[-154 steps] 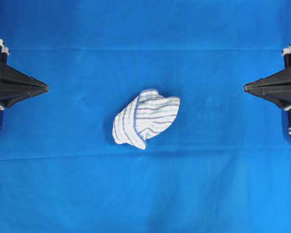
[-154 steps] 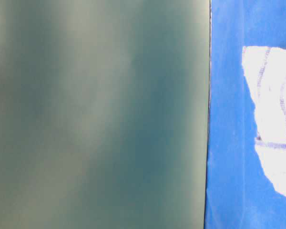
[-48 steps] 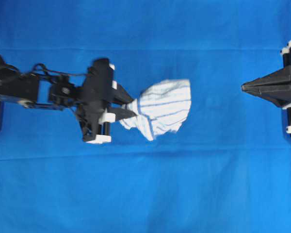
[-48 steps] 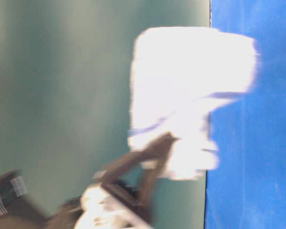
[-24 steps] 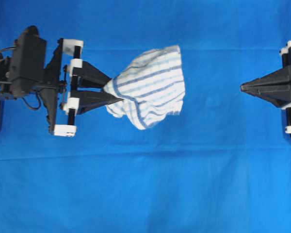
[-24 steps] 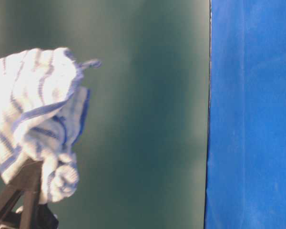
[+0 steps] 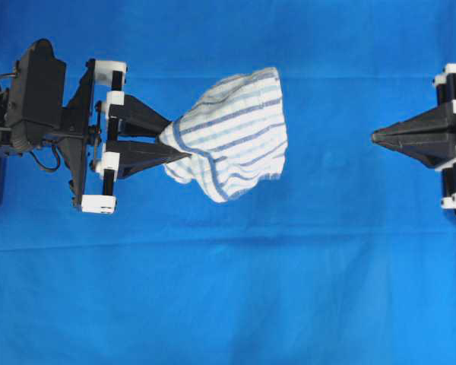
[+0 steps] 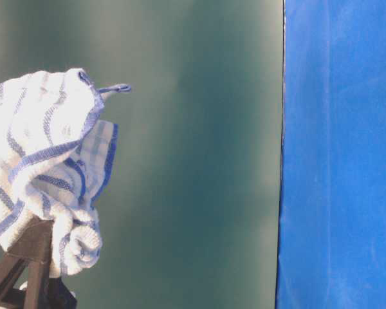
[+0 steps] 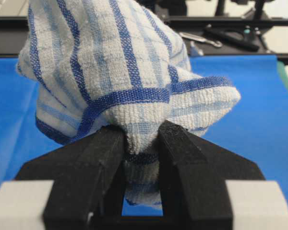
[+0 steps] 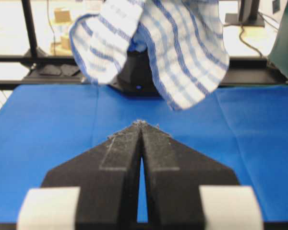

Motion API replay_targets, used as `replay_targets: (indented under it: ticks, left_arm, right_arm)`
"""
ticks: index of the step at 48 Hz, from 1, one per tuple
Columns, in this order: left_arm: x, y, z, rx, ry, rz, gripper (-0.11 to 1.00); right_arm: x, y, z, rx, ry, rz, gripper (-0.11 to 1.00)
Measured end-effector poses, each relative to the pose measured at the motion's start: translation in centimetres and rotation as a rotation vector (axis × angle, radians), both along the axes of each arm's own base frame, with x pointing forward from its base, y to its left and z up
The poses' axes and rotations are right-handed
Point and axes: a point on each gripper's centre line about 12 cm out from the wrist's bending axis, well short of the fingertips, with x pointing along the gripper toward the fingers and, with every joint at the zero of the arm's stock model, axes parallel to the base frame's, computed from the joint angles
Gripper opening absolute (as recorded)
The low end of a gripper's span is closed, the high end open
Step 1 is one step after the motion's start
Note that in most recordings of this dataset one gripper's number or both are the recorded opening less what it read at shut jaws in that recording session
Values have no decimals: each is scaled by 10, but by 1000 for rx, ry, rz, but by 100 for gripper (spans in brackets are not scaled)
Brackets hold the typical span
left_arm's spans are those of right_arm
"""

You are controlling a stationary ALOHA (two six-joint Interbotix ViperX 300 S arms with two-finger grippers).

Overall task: Hand over the towel.
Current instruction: 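Lift the towel with the left gripper toward the table center, then move the right gripper left and grasp the towel beside the left gripper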

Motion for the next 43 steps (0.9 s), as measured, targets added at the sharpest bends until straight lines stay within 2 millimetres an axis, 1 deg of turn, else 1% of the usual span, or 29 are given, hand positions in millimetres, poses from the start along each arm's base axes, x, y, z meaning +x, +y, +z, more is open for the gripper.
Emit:
replay_targets:
  ticks: [4,6,14,17,19,27,43]
  left_arm:
    - [0,0,0,0,-2,0,12]
    - [0,0,-1,1,1,0,12]
    - [0,0,-1,0,2,0,12]
    - [0,0,-1,0,2,0,12]
    - [0,0,-1,0,2,0,12]
    - [0,0,-1,0,2,0,12]
    - [0,0,-2,0,3,0,12]
  right_arm:
    - [7,0,1,0,6,0,2]
    - [10,0,1,0,9,1,7]
    - [32,0,9,12,-16,2,55]
    - [43,-1,12,17,-29,2,68]
    - [51,-1,13,18,-32,2,72]
    - [87,-1,15,18,-26,2,73]
    - [141,0,19,31,-33,7,72]
